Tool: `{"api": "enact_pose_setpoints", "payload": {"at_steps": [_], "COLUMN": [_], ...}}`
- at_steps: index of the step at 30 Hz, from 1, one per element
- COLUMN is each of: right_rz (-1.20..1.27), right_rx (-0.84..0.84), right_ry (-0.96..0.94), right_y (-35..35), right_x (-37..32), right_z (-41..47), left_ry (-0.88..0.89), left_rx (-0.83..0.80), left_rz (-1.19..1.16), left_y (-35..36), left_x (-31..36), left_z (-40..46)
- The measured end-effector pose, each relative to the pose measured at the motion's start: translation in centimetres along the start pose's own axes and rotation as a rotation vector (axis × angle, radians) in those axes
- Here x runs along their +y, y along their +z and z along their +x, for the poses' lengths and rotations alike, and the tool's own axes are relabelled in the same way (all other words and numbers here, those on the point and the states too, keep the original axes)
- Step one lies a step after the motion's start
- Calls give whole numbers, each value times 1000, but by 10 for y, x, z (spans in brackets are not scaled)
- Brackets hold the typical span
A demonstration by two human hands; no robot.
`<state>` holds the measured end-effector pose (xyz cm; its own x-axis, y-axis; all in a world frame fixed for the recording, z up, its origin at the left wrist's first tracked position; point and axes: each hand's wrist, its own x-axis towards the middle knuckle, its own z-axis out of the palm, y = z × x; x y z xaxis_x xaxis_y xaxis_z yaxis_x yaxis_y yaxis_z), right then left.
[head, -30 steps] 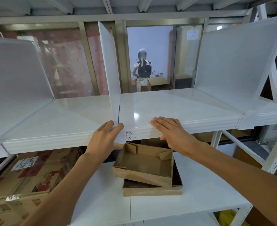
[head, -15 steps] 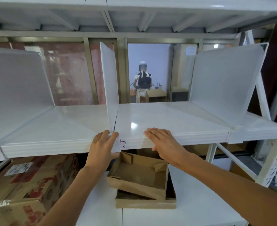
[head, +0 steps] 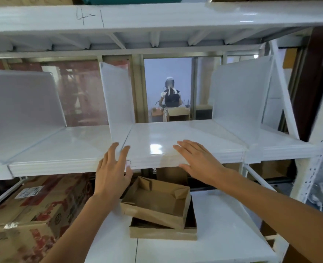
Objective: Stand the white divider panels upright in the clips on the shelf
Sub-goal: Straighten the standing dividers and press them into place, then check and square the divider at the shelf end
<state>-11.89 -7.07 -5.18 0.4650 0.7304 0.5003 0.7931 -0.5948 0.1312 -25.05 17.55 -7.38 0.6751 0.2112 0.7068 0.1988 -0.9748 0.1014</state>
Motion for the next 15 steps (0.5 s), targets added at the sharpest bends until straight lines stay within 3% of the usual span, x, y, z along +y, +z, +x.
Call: {"api": "enact_pose_setpoints", "payload": {"at_steps": [10,15], "right_rz": [-53,17], "right_rx": [40,161], "right_ry": [121,4], "right_y": [-38,-55], "right_x": [71,124], "right_z": [-47,-61], "left_ry": [194,260], "left_rx": [-4,-12], "left_rz": [-125,-163], "left_y": [-12,7], "left_x": [92,146], "left_z": [17,35]}}
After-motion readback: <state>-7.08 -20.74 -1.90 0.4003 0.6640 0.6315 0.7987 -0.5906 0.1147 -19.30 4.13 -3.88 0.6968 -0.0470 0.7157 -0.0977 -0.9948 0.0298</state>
